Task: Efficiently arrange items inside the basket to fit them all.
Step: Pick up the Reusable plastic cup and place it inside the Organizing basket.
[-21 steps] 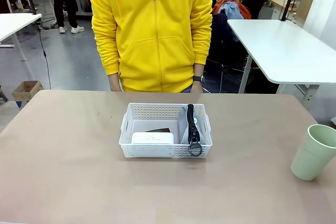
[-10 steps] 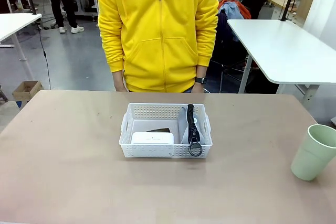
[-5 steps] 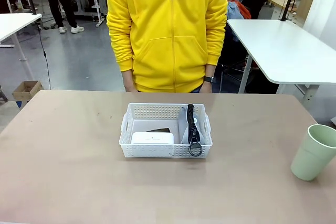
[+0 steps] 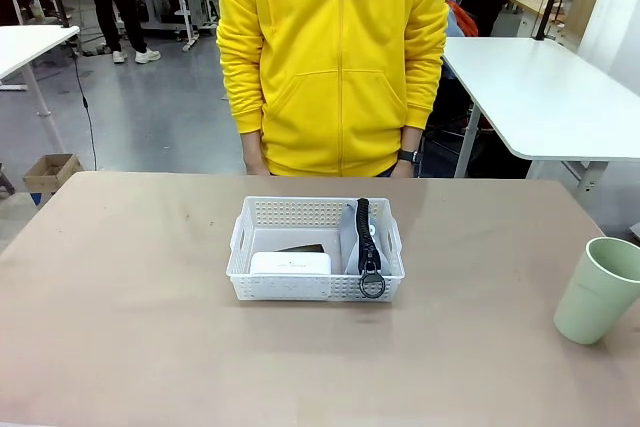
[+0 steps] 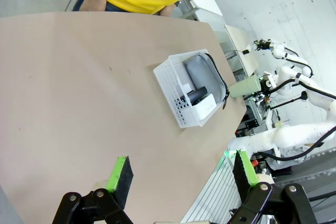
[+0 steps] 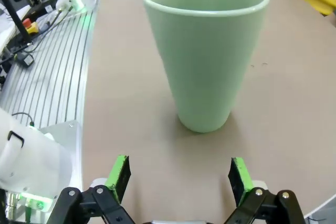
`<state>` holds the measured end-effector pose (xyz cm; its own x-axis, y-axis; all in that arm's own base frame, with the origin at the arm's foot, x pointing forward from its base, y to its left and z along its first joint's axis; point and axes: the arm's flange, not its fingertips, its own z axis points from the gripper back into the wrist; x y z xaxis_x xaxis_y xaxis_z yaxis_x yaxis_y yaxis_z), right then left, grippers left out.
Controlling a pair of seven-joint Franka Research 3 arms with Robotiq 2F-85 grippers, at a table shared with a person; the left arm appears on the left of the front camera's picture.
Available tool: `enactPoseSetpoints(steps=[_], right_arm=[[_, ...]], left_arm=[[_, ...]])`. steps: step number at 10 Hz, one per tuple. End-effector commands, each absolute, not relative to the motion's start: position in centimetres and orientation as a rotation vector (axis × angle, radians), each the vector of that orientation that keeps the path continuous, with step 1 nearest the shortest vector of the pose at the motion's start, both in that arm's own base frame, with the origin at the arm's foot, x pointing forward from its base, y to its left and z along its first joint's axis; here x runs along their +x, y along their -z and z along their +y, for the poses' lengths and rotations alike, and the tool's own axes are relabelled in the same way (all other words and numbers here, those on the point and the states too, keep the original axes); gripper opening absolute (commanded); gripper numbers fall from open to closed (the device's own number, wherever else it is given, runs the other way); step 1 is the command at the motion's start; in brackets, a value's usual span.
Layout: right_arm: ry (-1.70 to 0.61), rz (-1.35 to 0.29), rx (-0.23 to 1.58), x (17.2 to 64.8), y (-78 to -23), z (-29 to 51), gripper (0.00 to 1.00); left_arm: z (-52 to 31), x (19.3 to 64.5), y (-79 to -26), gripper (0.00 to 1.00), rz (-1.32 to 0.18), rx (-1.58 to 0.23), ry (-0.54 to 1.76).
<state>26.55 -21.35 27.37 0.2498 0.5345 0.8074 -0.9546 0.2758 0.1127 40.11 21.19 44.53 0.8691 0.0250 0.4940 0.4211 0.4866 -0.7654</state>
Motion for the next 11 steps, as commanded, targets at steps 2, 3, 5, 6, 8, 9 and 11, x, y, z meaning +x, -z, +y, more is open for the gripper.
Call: enactPoseSetpoints(steps=[2,3,5,6,8,9,11], right_arm=[[-1.132,-0.845,0.673,24.3,-24.0,-14.4,1.00],[-1.116,-0.885,0.677,24.5,-23.6,-13.7,1.00],[-1.069,-0.932,0.697,24.6,-22.8,-12.8,1.00],[-1.056,-0.940,0.693,24.6,-22.5,-12.3,1.00],[-1.022,-0.982,0.714,24.8,-22.2,-11.1,1.00],[-0.990,-1.019,0.759,24.7,-21.8,-10.3,1.00],[-0.959,-1.055,0.837,24.5,-21.7,-9.4,1.00]], left_arm=[[21.2,39.8,-44.8,1.00,-0.472,-1.042,0.258],[21.2,39.8,-44.8,1.00,-0.472,-1.042,0.258],[21.2,39.8,-44.8,1.00,-0.472,-1.042,0.258],[21.2,39.8,-44.8,1.00,-0.472,-1.042,0.258],[21.2,39.8,-44.8,1.00,-0.472,-1.042,0.258],[21.2,39.8,-44.8,1.00,-0.472,-1.042,0.258],[21.2,39.8,-44.8,1.00,-0.472,-1.042,0.258]])
